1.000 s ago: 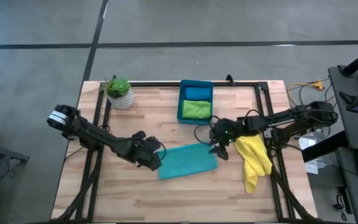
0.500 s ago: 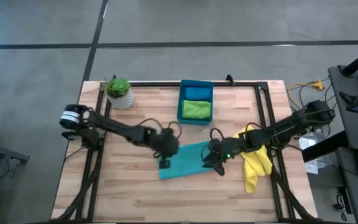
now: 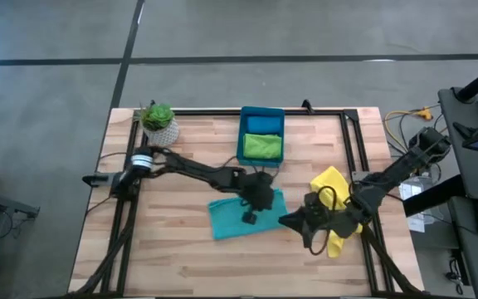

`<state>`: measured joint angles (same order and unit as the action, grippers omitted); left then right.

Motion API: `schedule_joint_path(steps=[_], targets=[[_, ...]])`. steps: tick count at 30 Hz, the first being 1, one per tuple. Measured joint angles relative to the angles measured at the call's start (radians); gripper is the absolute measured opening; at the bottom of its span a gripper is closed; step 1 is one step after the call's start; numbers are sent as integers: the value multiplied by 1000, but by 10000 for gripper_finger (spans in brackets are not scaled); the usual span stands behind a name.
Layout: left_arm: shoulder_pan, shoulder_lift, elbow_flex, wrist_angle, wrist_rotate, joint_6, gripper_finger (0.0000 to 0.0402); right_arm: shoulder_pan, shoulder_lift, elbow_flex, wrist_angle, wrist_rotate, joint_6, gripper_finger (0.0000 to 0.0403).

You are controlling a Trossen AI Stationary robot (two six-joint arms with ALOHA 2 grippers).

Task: Fold microfiber towels
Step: Fold the light blue microfiber cloth

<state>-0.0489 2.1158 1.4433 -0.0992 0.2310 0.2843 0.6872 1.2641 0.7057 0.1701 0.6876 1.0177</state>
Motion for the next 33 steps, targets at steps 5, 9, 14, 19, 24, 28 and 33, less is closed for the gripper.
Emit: schedule_joint_path(steps=[5,9,14,19,24,28,33], targets=[[15,114,129,-152,-79,-6,0,51,13,52,-9,82,4,29],[32,109,129,-228,-203,-121,0,60,29,82,-23,129,-23,29],[48,58,128,-447,-581,-366,0,58,35,94,-68,148,-27,29],[48,-61,76,-501,-571,-366,0,41,41,91,-67,153,-48,29],[36,-231,-26,-536,-345,-331,0,27,41,89,-80,152,-82,29],[-27,-278,-157,-587,-328,-330,0,23,41,89,-87,152,-106,29],[-131,-295,-273,-518,-289,-397,0,21,41,86,-93,151,-120,29]])
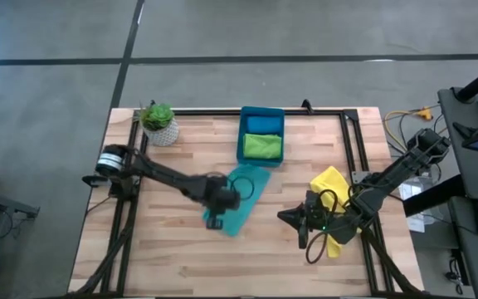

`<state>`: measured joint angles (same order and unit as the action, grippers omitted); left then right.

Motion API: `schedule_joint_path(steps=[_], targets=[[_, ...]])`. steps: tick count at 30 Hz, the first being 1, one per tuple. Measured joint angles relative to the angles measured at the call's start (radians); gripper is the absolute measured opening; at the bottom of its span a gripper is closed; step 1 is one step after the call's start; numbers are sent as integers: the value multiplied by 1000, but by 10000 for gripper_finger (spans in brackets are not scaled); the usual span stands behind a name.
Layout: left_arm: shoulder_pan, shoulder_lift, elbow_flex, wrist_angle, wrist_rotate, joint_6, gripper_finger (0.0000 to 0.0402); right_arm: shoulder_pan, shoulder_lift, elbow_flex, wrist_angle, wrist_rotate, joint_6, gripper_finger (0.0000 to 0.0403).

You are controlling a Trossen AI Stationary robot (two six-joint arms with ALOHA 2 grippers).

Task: Fold microfiber towels
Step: Fold the light blue microfiber cloth

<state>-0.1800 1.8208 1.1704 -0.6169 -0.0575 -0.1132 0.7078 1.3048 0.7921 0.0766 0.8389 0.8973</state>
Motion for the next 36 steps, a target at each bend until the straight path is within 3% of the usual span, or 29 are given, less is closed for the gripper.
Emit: schedule_joint_path(steps=[5,10,15,19,25,31,36], targets=[[-94,38,-34,93,-3,-194,0,1,4,-2,4,-23,-4,29],[-164,86,-18,313,31,-354,0,3,13,-3,3,-68,-9,29],[-178,116,37,454,37,-413,0,8,25,-3,9,-82,-19,29],[-173,42,60,418,-56,-339,0,7,41,-1,17,-106,-49,29],[-207,-64,31,361,-58,-192,0,-10,114,7,22,-402,-222,43],[-315,-70,-55,347,-55,12,0,-34,264,40,6,-605,-457,99],[-363,-73,-81,357,-32,122,0,-62,373,101,-1,-638,-685,154]])
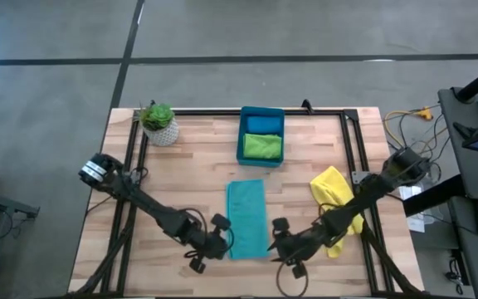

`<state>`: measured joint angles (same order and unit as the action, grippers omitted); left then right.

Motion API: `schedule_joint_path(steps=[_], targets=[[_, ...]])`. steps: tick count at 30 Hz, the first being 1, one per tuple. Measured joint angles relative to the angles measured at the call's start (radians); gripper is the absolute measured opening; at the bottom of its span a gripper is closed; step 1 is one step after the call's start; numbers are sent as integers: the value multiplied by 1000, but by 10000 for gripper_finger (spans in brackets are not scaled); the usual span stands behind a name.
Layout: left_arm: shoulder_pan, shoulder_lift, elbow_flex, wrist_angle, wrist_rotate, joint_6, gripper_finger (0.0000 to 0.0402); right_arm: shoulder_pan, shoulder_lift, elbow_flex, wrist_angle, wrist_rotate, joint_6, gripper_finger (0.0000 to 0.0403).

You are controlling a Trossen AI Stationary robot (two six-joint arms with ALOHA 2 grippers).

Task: Fold microfiber towels
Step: Fold the light blue microfiber cloth

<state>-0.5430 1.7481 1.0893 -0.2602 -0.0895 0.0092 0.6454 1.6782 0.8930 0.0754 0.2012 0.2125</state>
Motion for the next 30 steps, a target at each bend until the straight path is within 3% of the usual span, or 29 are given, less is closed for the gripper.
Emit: schedule_joint_path(steps=[7,13,19,30], targets=[[2,42,-4,126,77,121,15,-49,117,110,-141,-3,-166,190],[19,94,9,134,56,162,87,-63,175,144,-205,-81,-242,191],[27,119,2,131,63,167,152,-64,183,145,-199,-89,-262,183],[27,185,16,160,94,170,164,-66,183,144,-197,-104,-303,165]])
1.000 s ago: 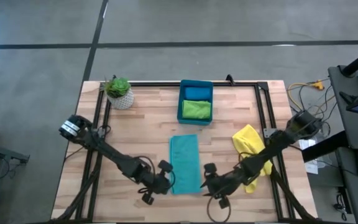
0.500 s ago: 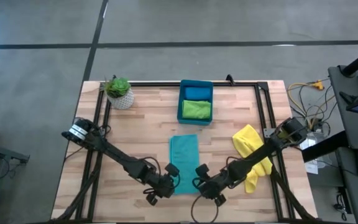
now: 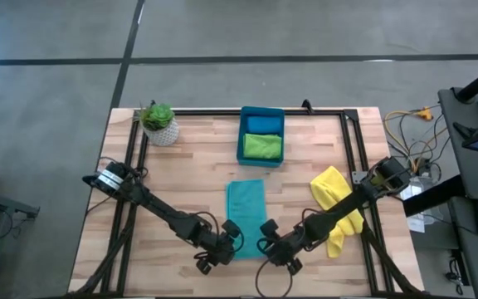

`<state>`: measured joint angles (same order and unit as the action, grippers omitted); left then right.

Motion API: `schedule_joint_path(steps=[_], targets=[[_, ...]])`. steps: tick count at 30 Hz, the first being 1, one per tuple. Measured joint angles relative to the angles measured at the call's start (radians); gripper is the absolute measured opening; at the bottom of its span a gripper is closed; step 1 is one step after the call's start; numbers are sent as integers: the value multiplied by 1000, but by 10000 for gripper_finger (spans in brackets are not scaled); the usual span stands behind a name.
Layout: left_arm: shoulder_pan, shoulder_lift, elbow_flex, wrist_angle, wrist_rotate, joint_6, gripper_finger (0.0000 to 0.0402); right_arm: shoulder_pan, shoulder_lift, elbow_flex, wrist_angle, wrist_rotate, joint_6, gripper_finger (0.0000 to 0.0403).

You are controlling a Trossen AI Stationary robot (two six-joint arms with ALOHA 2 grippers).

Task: Fold microfiber towels
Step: Fold the light blue microfiber cloth

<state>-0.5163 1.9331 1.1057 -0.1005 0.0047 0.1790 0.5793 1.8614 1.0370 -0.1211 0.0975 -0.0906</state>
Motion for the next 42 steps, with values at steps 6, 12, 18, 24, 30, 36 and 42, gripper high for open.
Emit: schedule_joint_path(steps=[6,12,18,24,30,36,42], targets=[[0,27,-7,-7,3,-59,151,0,0,-15,0,-4,-20,158],[0,103,0,-32,37,-160,81,0,1,-20,7,-4,-50,155],[0,122,1,-26,50,-199,8,0,1,-20,29,-4,-52,155],[0,122,11,-37,48,-200,4,0,1,-20,140,-79,-97,155],[0,122,11,-37,46,-244,2,-19,7,-40,149,-73,-124,154],[2,122,10,-34,44,-252,1,-34,72,-40,168,-80,-142,148],[4,122,10,-34,45,-255,1,-32,127,-1,152,-85,-149,135]])
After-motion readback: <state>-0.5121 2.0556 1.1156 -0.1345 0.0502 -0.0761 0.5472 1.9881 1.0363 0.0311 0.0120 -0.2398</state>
